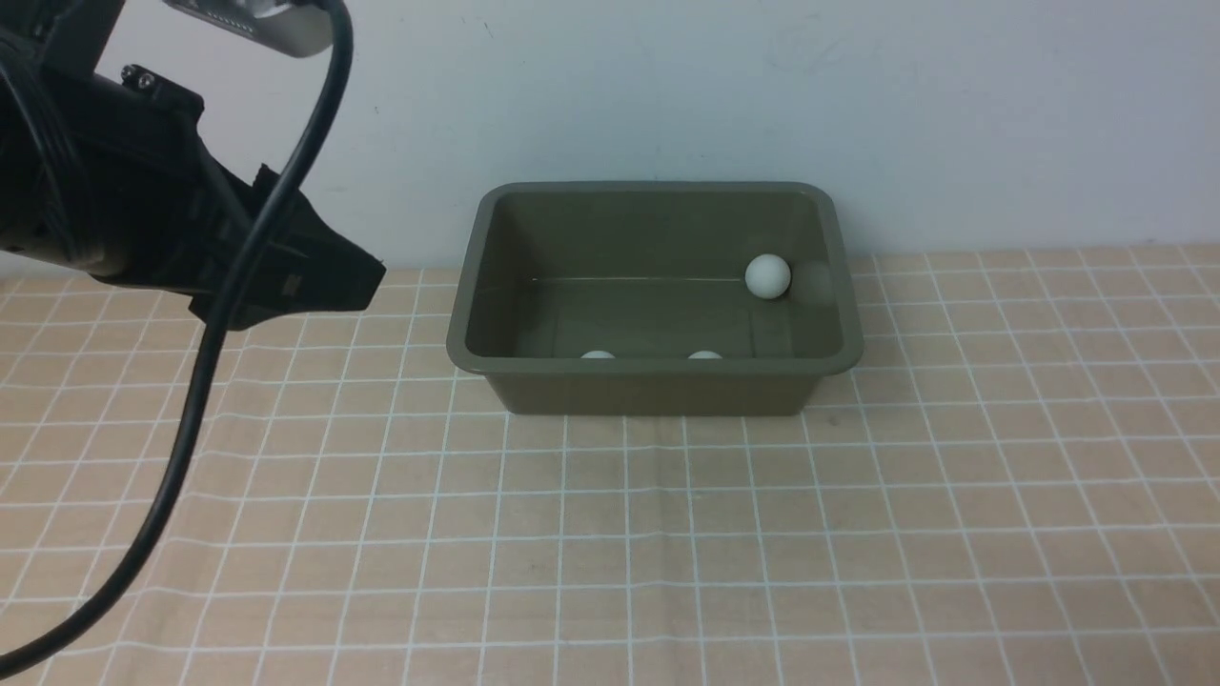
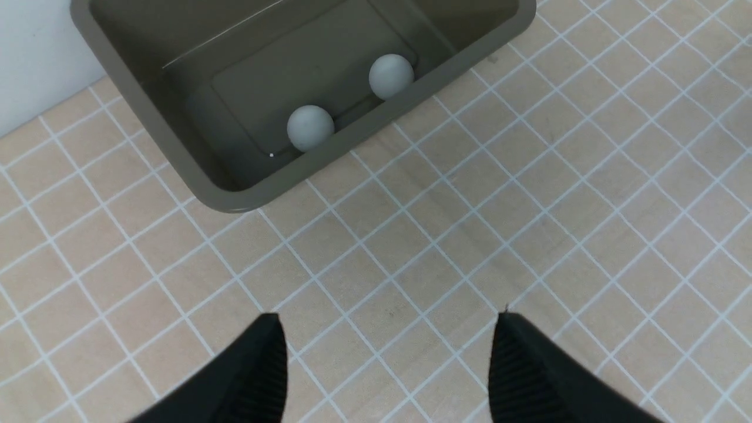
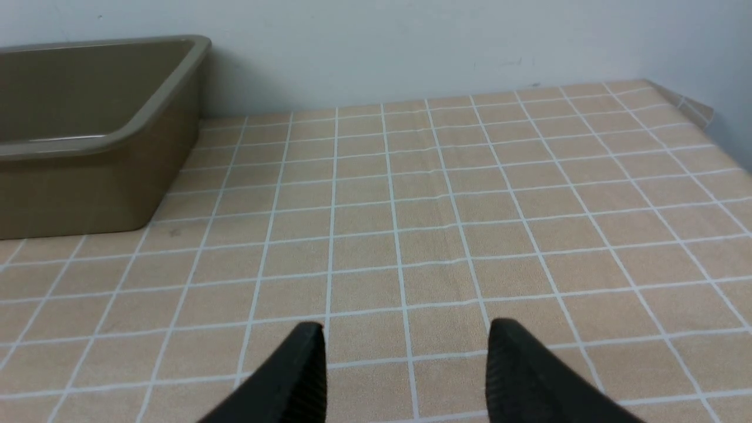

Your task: Put the table tennis balls into the box on the light coffee tablecloth.

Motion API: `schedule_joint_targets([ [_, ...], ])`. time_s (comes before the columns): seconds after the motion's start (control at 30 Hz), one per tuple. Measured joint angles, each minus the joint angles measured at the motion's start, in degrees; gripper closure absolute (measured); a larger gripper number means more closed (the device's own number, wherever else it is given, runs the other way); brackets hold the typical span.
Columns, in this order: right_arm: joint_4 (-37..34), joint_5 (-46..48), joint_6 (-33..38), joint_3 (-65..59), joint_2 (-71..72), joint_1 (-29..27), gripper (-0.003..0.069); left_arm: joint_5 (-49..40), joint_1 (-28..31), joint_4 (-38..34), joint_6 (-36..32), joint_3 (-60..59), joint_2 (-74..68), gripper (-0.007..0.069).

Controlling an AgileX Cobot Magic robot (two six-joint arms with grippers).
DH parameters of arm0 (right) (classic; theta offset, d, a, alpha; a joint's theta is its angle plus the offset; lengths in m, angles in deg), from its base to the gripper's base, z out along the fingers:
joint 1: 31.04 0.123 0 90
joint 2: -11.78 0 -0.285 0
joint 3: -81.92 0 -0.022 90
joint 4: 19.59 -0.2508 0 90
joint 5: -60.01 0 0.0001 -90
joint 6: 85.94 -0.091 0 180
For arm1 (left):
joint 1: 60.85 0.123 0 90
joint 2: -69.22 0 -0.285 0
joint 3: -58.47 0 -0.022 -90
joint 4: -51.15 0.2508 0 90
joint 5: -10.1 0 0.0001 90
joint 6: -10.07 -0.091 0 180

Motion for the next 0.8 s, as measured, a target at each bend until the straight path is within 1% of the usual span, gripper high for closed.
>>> schedule_joint_targets([
  [0.43,0.0,-0.04,-0.06,-0.04,0.0,0.0,0.0312,-0.16,0.0,0.27,0.1,0.0,0.07,0.0239],
  [0.6,0.05,-0.04,-0.06,-0.04,0.0,0.0,0.0312,-3.86,0.58,2.05,0.74,0.0,4.29,0.0239],
  [0.73,0.05,-0.04,-0.06,-0.04,0.0,0.0,0.0312,-6.12,4.51,1.74,1.35,0.0,11.83,0.0239],
  [0.8,0.05,-0.04,-0.06,-0.04,0.0,0.0,0.0312,-6.8,8.51,1.62,1.76,0.0,16.67,0.0239],
])
